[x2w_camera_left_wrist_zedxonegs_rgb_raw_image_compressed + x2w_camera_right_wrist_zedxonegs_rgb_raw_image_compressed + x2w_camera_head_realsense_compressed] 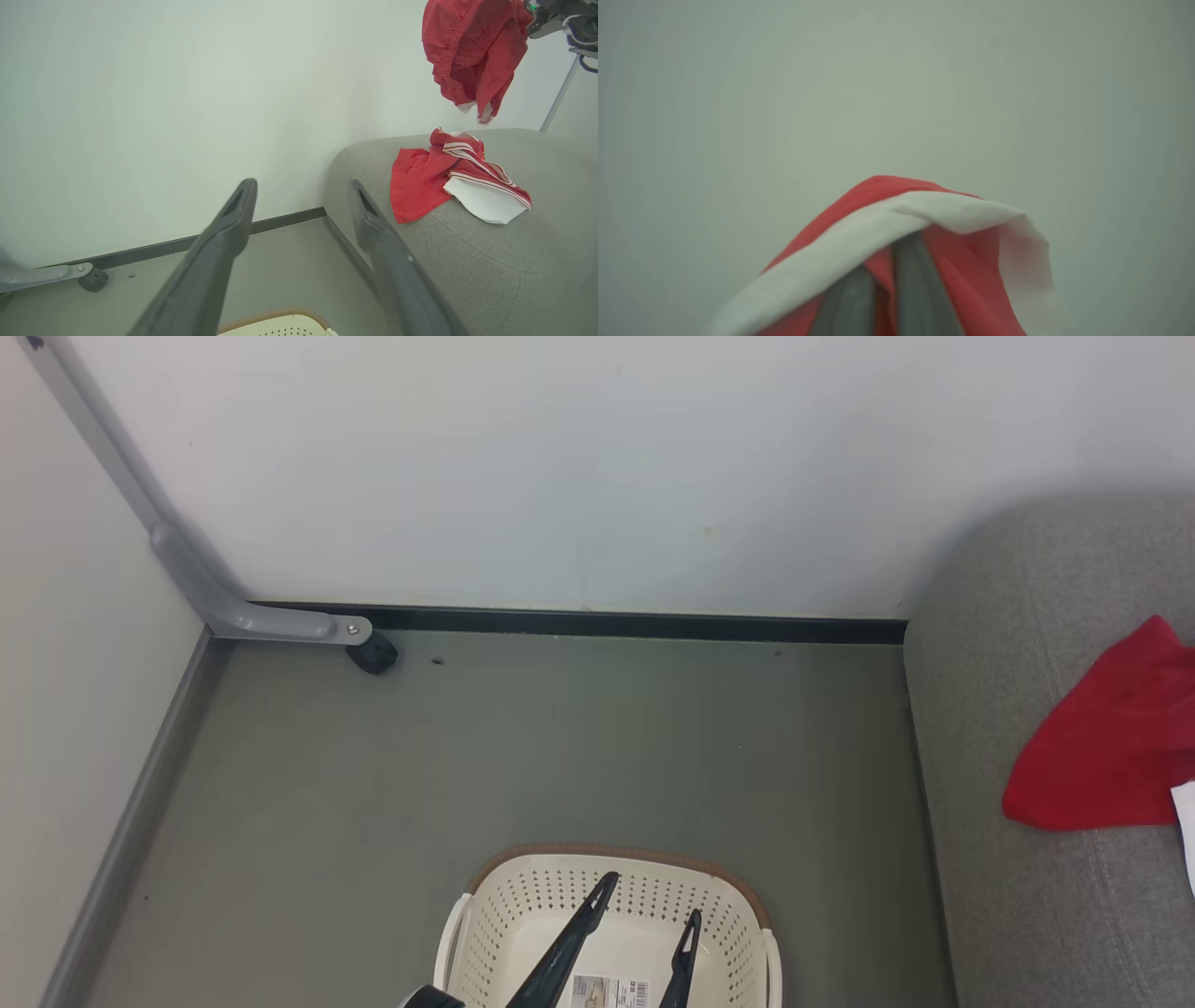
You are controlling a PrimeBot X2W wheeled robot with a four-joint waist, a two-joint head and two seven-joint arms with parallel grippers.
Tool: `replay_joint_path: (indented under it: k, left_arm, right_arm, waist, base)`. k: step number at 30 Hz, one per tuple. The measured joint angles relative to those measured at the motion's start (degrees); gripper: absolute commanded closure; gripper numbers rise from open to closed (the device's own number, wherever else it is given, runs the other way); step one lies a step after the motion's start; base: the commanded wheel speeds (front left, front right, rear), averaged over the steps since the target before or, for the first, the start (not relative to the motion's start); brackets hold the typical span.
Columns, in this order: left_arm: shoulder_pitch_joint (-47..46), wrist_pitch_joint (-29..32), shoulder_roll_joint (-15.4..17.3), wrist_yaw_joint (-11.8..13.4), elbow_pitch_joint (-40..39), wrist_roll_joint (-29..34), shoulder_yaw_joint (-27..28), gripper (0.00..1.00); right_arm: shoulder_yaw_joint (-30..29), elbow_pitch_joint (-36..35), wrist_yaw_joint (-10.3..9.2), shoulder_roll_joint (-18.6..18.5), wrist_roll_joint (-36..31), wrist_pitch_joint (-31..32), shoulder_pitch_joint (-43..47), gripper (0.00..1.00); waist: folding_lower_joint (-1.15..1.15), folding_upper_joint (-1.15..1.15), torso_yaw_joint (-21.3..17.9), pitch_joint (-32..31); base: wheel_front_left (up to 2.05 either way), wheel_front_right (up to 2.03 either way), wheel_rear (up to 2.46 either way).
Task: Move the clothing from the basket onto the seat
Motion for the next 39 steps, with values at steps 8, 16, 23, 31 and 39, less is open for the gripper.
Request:
replay_joint_path:
  k: [8, 16, 23, 31, 39]
  left_arm:
    - [-1.27, -2.07, 0.01, 0.0, -0.15, 0.0, -2.07, 0.0]
    - [-4.33, -3.48, 0.04, 0.0, -0.25, 0.0, -4.98, 0.0]
    - [-8.33, -4.72, -0.01, 0.0, 0.54, -0.3, -7.75, 0.0]
    - [-10.69, -5.48, -0.03, 0.0, 2.61, -1.47, -9.05, 0.0]
    - [-11.64, -5.94, -0.03, 0.0, 4.1, -2.25, -9.33, 0.0]
  right_arm:
    - [-3.69, 7.1, 0.0, -5.44, 2.45, -0.01, 1.31, 1.0]
    - [-7.08, 16.17, 0.0, -9.31, 6.17, 0.0, 3.25, 1.0]
    - [-4.97, 22.48, 0.0, -10.9, 8.36, 0.0, 2.5, 1.0]
    - [0.69, 25.08, 0.01, -11.91, 10.6, 0.53, -0.41, 1.0]
    - [4.57, 26.74, 0.01, -12.2, 12.28, 3.68, -2.92, 1.0]
  waist:
    - [0.0, 0.0, -0.9, 4.29]
    - [0.01, 0.0, -1.13, 9.58]
    - [0.01, 0.0, -0.84, 14.09]
    - [0.01, 0.0, 0.33, 17.14]
    - [0.0, 0.0, 1.01, 17.56]
  base:
    - [0.0, 0.0, 0.0]
    - [0.0, 0.0, 0.0]
    - [0.0, 0.0, 0.0]
    - [0.0, 0.0, 0.0]
    - [0.0, 0.0, 0.0]
